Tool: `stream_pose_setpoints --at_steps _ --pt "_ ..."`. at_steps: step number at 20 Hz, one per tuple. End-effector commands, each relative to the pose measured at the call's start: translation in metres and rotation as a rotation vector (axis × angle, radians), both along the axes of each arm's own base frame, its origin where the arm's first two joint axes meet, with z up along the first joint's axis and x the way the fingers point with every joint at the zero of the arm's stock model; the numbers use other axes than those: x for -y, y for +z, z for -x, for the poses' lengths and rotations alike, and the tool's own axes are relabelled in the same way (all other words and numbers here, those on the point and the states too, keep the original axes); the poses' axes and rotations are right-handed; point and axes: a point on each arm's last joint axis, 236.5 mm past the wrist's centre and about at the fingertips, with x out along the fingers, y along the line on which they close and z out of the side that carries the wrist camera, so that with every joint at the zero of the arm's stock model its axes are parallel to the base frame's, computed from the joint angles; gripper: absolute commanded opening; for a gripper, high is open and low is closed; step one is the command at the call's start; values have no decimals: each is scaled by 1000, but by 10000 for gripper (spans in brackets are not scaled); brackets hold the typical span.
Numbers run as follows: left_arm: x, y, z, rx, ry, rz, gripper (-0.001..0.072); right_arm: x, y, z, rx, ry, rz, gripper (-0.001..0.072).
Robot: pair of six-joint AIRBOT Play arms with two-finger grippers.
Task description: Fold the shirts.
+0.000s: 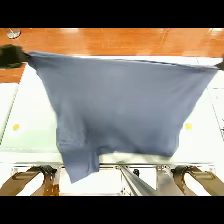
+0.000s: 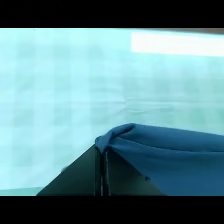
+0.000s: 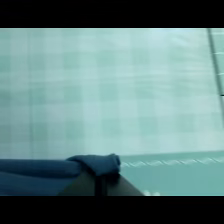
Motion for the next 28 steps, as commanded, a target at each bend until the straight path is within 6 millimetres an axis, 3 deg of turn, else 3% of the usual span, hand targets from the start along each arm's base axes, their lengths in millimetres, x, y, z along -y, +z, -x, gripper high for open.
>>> stream_pose_setpoints --at_steps 1,5,9,10,11,12,13,15,17,18,20,21,23,26,28 --pt "9 -66 -58 -75 33 107 30 -11 -55 -83 -21 18 -195 22" --pt "13 -103 -103 -62 113 171 30 -40 -92 -158 8 46 -443 23" --pt "34 -133 -113 -112 103 226 33 -62 -146 -194 -54 -10 -650 23" --pt "34 -138 -113 -125 103 226 71 -64 -157 -199 -69 -38 -685 55" --pt "34 -142 -112 -139 105 228 330 -62 -166 -202 -81 -69 -700 293" --pt "32 -146 -108 -160 103 221 708 -57 -169 -202 -89 -103 -723 569" --pt "24 -151 -101 -192 94 185 702 -51 -164 -201 -93 -116 -752 631" --pt "-9 -165 -73 -339 100 101 703 -34 -150 -180 -154 -56 -739 631" --pt "-43 -181 -29 -519 63 58 701 2 -149 -137 -273 -18 -647 625" --pt "-56 -190 -3 -618 60 73 701 26 -156 -111 -344 -19 -523 619" --pt "-66 -209 43 -755 67 138 701 72 -166 -59 -455 -63 -261 619" --pt "-65 -219 63 -782 96 194 701 81 -169 -45 -442 -110 -241 619" --pt "-45 -236 94 -756 119 325 701 71 -186 -22 -362 -205 -356 619" --pt "-16 -266 150 -777 163 485 701 18 -221 23 -307 -182 -532 619" --pt "-5 -282 179 -826 213 554 700 -18 -228 44 -268 -160 -649 618"
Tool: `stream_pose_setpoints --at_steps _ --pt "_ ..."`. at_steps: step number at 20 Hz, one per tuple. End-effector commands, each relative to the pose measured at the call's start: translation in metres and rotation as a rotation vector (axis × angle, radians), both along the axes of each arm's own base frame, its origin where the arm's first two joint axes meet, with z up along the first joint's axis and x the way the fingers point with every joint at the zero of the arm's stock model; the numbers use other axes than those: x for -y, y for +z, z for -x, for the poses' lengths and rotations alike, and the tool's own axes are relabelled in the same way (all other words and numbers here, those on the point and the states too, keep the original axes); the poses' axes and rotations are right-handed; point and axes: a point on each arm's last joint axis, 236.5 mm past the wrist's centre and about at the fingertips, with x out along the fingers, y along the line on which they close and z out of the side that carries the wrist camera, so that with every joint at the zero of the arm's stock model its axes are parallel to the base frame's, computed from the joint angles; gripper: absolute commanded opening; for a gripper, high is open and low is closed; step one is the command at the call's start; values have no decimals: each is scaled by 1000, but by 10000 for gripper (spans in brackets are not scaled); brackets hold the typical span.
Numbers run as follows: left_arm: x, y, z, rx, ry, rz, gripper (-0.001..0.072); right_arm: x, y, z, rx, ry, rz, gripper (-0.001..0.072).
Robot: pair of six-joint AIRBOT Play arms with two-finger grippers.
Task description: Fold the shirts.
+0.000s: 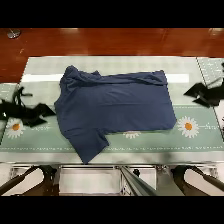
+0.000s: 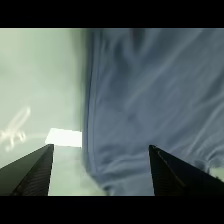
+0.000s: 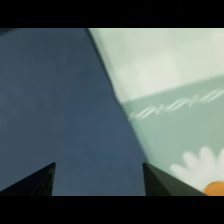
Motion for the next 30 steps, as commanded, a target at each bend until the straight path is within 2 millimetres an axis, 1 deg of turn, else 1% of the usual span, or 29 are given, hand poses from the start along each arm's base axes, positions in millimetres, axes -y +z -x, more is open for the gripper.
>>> stream_pose_setpoints --at_steps 1,2,3,4,6,8,11,13,14,15,16,17,18,19,20,21,22,24,25,28,30 --pt "27 -24 52 -72 104 130 700 -54 -15 38 98 -31 -178 618" --pt "31 -26 59 -91 102 142 700 -65 -14 46 110 -14 -208 619" --pt "35 -29 62 -96 103 152 700 -70 -15 53 105 1 -215 619" --pt "39 -30 60 -77 102 167 701 -72 -15 58 100 11 -212 619" --pt "48 -31 52 -36 144 213 701 -75 -15 62 96 19 -214 618" --pt "56 -31 42 11 194 261 701 -75 -15 61 97 17 -214 618" --pt "67 -27 26 94 214 297 699 -74 -15 61 95 9 -217 618" --pt "75 -25 16 134 203 291 697 -68 -12 54 111 -31 -212 619" --pt "77 -27 13 145 198 280 697 -58 -8 50 123 -65 -203 619" --pt "81 -27 13 147 186 272 681 -40 -3 47 130 -115 -186 619" --pt "84 -27 13 148 173 271 508 -18 -1 50 123 -160 -151 619" --pt "86 -26 15 146 162 278 138 9 -5 60 91 -210 -97 619" --pt "87 -25 14 148 157 280 29 31 -15 77 32 -257 -51 619" --pt "87 -23 13 156 149 280 30 43 -28 96 -48 -294 -19 619" --pt "87 -22 12 159 146 281 30 45 -43 113 -123 -310 1 619" --pt "87 -20 11 165 139 282 30 34 -56 122 -165 -296 -14 619" --pt "87 -19 11 167 135 284 31 15 -66 125 -191 -280 -60 619" --pt "89 -18 12 178 107 285 31 -24 -79 126 -228 -213 -155 619" --pt "90 -18 13 177 104 287 30 -34 -85 125 -247 -174 -166 619" --pt "92 -16 15 169 95 300 31 -48 -92 108 -244 -146 -198 619" --pt "93 -16 15 169 94 301 30 -50 -97 98 -251 -156 -220 619"
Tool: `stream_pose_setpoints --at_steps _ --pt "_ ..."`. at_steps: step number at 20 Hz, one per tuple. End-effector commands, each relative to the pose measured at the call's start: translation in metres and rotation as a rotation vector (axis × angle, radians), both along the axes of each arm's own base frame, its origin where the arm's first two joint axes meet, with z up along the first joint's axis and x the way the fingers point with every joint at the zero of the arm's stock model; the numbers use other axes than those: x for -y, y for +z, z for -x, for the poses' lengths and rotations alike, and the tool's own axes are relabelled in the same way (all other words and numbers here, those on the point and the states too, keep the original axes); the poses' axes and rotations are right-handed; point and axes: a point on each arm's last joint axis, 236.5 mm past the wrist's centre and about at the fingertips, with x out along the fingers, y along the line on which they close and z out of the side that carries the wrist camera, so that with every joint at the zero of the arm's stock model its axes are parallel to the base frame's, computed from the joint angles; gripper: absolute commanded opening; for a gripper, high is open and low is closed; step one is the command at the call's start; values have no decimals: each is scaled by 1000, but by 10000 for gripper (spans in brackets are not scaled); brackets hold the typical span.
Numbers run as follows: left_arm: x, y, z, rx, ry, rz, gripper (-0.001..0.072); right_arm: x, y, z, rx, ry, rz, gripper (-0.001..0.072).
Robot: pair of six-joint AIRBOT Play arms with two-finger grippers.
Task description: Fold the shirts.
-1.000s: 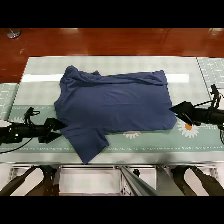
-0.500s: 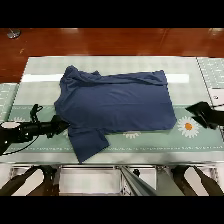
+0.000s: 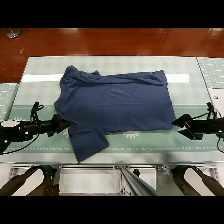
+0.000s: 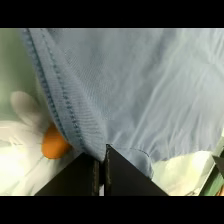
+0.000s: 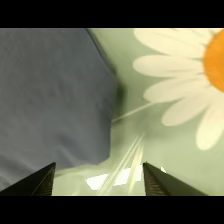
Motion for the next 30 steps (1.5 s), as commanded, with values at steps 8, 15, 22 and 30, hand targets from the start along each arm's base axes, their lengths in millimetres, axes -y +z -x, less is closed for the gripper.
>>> stream_pose_setpoints --at_steps 8,15,22,30 --pt "0 1 -1 32 -28 -15 31 -17 -17 -50 26 -71 -134 601" --pt "3 19 -8 83 -84 1 30 -54 7 -70 41 164 -163 22" --pt "-23 272 -122 722 -12 60 30 -27 286 -164 715 292 134 22" --pt "-61 542 -28 1255 59 -754 29 -33 484 -19 1103 279 594 21"
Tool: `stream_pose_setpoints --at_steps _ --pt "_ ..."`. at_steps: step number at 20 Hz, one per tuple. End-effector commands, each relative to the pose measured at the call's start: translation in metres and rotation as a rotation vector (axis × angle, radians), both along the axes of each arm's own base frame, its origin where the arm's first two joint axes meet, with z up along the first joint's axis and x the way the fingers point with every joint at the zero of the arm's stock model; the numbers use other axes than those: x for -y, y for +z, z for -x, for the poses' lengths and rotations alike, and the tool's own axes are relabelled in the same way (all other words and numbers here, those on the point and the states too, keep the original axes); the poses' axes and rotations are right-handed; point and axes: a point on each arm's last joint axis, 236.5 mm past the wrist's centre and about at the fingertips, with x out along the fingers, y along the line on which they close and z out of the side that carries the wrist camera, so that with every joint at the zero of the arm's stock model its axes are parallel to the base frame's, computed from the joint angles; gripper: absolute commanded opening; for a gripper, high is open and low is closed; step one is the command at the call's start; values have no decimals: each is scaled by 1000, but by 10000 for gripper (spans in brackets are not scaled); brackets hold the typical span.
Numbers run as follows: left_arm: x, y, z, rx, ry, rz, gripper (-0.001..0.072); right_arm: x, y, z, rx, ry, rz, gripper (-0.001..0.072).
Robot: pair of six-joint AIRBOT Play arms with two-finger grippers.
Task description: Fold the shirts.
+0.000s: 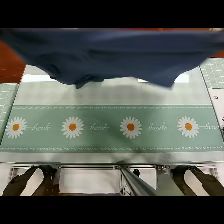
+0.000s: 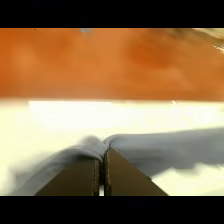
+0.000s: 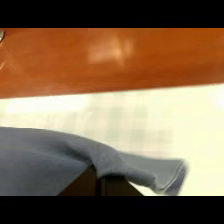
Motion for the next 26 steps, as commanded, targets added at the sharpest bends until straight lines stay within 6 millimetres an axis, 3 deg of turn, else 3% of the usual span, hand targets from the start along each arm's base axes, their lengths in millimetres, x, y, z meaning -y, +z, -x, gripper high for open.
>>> stream_pose_setpoints --at_steps 1,3,6,9,11,14,16,18,20,22,26 --pt "-21 92 77 226 257 -251 28 -1 51 80 150 -91 131 21" --pt "-48 104 124 258 454 -332 29 4 58 114 190 -160 171 21" --pt "-40 119 180 356 477 -360 29 2 61 145 214 -196 190 21" --pt "-40 125 210 402 491 -346 29 -2 58 152 203 -194 180 21" --pt "-42 124 210 399 494 -350 29 -3 56 149 194 -186 171 21" --pt "-48 92 177 291 477 -351 29 -2 35 140 99 -165 162 21" --pt "-51 44 141 151 443 -340 29 -2 4 125 2 -135 130 21" --pt "-42 -25 100 -31 350 -293 29 -4 -36 99 -105 -89 77 21" --pt "-33 -97 59 -182 262 -258 30 -6 -86 64 -219 -21 21 21" --pt "-42 -160 14 -286 273 -201 29 -3 -125 18 -263 17 -42 21" --pt "-48 -241 -66 -450 280 -62 29 22 -200 -75 -390 1 -147 21"
